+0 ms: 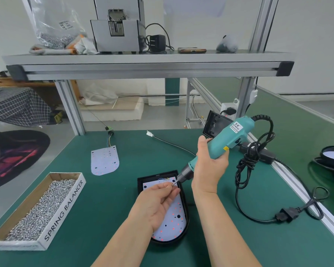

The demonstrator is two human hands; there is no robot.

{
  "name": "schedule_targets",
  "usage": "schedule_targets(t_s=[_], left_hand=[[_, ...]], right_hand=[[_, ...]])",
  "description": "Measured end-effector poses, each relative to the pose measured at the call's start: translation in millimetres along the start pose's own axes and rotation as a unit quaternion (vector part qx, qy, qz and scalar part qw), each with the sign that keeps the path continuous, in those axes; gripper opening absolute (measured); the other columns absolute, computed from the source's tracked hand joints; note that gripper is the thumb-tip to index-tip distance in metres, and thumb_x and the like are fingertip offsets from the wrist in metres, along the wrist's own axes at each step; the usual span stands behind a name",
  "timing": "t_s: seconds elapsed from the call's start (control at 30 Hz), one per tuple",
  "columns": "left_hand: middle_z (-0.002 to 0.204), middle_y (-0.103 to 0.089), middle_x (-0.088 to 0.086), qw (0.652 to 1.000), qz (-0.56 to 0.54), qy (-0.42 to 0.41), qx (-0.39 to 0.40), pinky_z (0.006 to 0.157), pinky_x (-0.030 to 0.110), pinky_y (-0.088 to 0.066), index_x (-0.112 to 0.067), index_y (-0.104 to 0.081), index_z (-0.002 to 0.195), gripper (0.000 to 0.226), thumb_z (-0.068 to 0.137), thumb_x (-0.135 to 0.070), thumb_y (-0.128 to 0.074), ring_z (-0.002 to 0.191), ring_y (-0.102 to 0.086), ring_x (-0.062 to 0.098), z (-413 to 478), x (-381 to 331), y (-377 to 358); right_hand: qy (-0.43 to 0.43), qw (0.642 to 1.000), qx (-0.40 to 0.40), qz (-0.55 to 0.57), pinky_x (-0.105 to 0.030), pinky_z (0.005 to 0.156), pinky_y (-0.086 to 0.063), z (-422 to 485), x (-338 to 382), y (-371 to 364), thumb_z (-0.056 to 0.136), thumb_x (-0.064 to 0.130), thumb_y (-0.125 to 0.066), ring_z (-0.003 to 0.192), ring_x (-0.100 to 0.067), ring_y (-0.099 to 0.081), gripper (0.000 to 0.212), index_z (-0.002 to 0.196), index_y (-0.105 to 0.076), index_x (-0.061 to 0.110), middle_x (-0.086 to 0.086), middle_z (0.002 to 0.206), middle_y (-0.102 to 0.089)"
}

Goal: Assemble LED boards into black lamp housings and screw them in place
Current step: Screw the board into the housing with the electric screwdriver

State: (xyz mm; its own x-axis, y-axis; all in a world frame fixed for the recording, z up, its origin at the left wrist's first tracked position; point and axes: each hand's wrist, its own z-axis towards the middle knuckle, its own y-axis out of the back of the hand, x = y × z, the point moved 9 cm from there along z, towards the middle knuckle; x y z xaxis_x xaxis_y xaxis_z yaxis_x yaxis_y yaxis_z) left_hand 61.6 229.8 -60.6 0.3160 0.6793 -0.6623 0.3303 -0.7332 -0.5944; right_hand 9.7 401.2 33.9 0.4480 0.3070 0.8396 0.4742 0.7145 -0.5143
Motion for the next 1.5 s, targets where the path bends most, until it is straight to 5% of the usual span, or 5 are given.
schedule_targets(t_s=[0.53,0.77,1.0,1.43,1.5], left_hand=[[0.078,-0.074,0.020,1.000,0.014,-0.008,0.015,0.058,0.023,-0.059,0.005,-0.062,0.083,0.018,0.093,0.017,-0.052,0.072,-0.076,0.027,0.3,0.2,0.1],[0.086,-0.073,0.021,1.000,0.012,-0.023,0.018,0.062,0.023,-0.060,0.003,-0.065,0.093,0.015,0.090,0.016,-0.058,0.075,-0.076,0.028,-2.1,-1.8,0.5],[0.102,-0.074,0.023,0.998,0.020,-0.055,0.012,0.070,0.022,-0.060,-0.002,-0.068,0.111,0.026,0.092,0.013,-0.058,0.091,-0.076,0.028,-3.6,-1.7,-1.0],[0.088,-0.077,0.014,0.991,0.113,-0.078,0.008,0.090,0.032,-0.054,0.000,-0.065,0.108,0.031,0.079,0.008,-0.075,0.087,-0.075,0.024,-4.9,-10.4,1.3],[0.080,-0.074,0.007,0.980,0.173,-0.099,-0.014,0.079,0.027,-0.053,-0.002,-0.067,0.106,0.032,0.076,0.000,-0.078,0.072,-0.070,0.016,-6.2,-19.9,8.0]], right_hand=[[-0.029,0.999,-0.026,-0.037,-0.035,0.064,-0.051,-2.9,-4.7,7.9,0.076,0.063,-0.064,0.064,-0.013,-0.057,0.026,0.078,-0.057,0.038,0.011,0.069,-0.060],[-0.024,0.997,0.073,0.026,-0.033,0.064,-0.047,5.1,6.5,10.2,0.082,0.051,-0.067,0.058,-0.014,-0.054,0.025,0.091,-0.057,0.030,0.010,0.060,-0.056],[0.015,0.999,-0.031,0.019,-0.033,0.058,-0.050,-1.0,15.0,20.2,0.076,0.041,-0.070,0.054,-0.017,-0.055,0.022,0.080,-0.054,0.025,0.008,0.059,-0.057],[0.000,0.999,-0.052,0.013,-0.028,0.056,-0.050,6.3,12.9,24.6,0.082,0.038,-0.067,0.051,-0.016,-0.055,0.021,0.086,-0.054,0.022,0.003,0.055,-0.056],[0.004,0.999,-0.046,0.013,-0.029,0.058,-0.051,8.6,16.0,22.4,0.081,0.040,-0.067,0.053,-0.017,-0.057,0.022,0.085,-0.054,0.023,0.002,0.056,-0.057]])
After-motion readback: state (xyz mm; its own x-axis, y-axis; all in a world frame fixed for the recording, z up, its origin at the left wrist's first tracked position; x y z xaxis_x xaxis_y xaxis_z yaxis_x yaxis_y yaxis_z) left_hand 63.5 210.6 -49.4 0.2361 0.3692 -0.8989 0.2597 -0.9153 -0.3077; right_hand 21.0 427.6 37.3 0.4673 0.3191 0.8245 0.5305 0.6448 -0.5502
